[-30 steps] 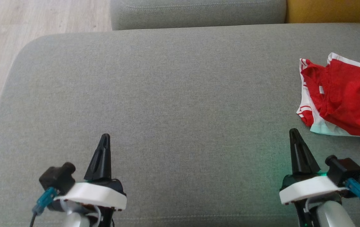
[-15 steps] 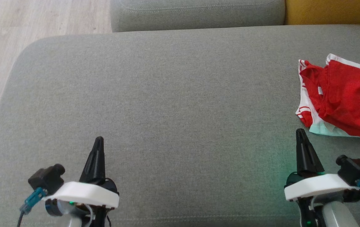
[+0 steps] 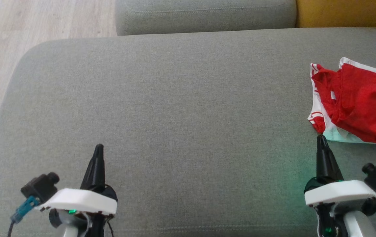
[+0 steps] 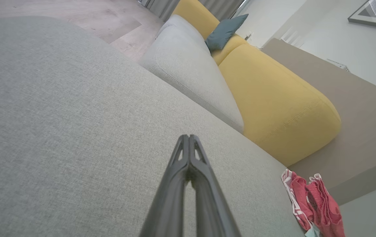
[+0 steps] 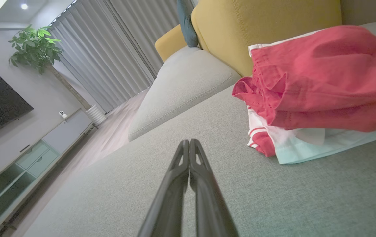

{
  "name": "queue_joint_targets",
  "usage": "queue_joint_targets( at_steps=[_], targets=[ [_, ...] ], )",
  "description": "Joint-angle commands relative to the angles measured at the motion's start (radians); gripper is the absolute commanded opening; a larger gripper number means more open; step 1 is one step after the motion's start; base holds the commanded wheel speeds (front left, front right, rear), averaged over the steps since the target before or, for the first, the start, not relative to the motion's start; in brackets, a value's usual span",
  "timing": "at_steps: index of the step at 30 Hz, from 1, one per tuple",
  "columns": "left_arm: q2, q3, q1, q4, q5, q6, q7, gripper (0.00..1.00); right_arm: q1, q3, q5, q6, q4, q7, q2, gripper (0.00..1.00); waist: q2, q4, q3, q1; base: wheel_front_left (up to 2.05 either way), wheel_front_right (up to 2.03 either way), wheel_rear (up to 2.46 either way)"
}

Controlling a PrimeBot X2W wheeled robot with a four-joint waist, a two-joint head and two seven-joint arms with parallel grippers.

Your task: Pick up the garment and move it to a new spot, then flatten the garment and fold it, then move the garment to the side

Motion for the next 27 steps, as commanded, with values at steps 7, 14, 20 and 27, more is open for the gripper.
queue_joint_targets(
  at_steps=[7, 14, 20, 27],
  targets=[
    [0.016, 0.039, -0.059, -0.020, -0.084, -0.015, 0.018, 0.00, -0.049, -0.004, 0.101, 0.002, -0.033, 0.020, -0.021, 0.00, -0.0001, -0.001, -0.004, 0.0000, 0.00, 0.00, 0.00],
    [0.018, 0.058, -0.065, -0.011, -0.169, -0.023, 0.039, 0.00, -0.051, -0.013, 0.201, 0.003, -0.032, 0.041, -0.023, 0.00, -0.0001, -0.002, -0.008, 0.0000, 0.00, 0.00, 0.00],
    [0.020, 0.072, -0.069, -0.004, -0.232, -0.029, 0.056, 0.00, -0.053, -0.019, 0.275, 0.003, -0.032, 0.057, -0.024, 0.00, -0.0001, -0.003, -0.011, 0.0000, 0.00, 0.00, 0.00],
    [0.021, 0.088, -0.073, 0.005, -0.306, -0.036, 0.075, 0.00, -0.055, -0.027, 0.362, 0.004, -0.032, 0.076, -0.025, 0.00, -0.0001, -0.004, -0.015, 0.0000, 0.00, 0.00, 0.00]
  ],
)
